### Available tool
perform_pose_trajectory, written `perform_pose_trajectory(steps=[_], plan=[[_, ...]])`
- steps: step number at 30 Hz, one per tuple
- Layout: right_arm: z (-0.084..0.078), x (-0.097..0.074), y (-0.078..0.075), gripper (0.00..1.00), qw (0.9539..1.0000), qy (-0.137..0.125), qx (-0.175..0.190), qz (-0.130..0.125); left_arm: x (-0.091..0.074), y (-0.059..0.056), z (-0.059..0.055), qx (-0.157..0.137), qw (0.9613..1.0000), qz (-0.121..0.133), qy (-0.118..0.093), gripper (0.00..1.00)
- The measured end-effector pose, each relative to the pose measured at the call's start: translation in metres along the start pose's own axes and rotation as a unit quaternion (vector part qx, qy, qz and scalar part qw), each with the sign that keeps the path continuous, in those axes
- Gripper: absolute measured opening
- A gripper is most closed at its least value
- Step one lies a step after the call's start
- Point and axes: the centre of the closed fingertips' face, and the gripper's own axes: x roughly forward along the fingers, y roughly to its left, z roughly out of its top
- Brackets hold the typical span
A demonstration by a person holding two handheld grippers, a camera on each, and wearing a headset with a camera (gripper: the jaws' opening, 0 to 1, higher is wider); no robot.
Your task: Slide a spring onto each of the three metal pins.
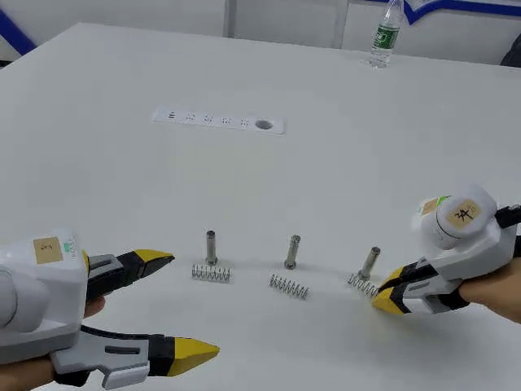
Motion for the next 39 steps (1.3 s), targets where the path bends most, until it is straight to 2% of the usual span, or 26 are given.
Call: perform_pose_trajectory(steps=[5, 12, 25, 32, 39], plan=[[0.006, -0.006, 0.018, 0.12, 0.9996, 0.001, -0.024, 0.017, 0.007, -0.011, 0.001, 0.01, 0.9997, -0.022, 0.005, 0.74], [0.023, -0.007, 0.035, 0.12, 0.9982, -0.009, -0.048, 0.034, 0.014, -0.019, 0.001, 0.026, 0.9983, -0.049, 0.016, 0.7], [0.048, -0.009, 0.059, 0.12, 0.9925, -0.011, -0.106, 0.059, 0.034, -0.021, 0.008, 0.058, 0.9941, -0.088, 0.024, 0.63], [0.056, -0.006, 0.067, 0.12, 0.9892, -0.008, -0.127, 0.072, 0.047, -0.022, 0.009, 0.071, 0.9912, -0.108, 0.03, 0.59], [0.062, -0.004, 0.076, 0.12, 0.9856, -0.007, -0.148, 0.081, 0.059, -0.028, 0.006, 0.078, 0.9878, -0.129, 0.038, 0.54]])
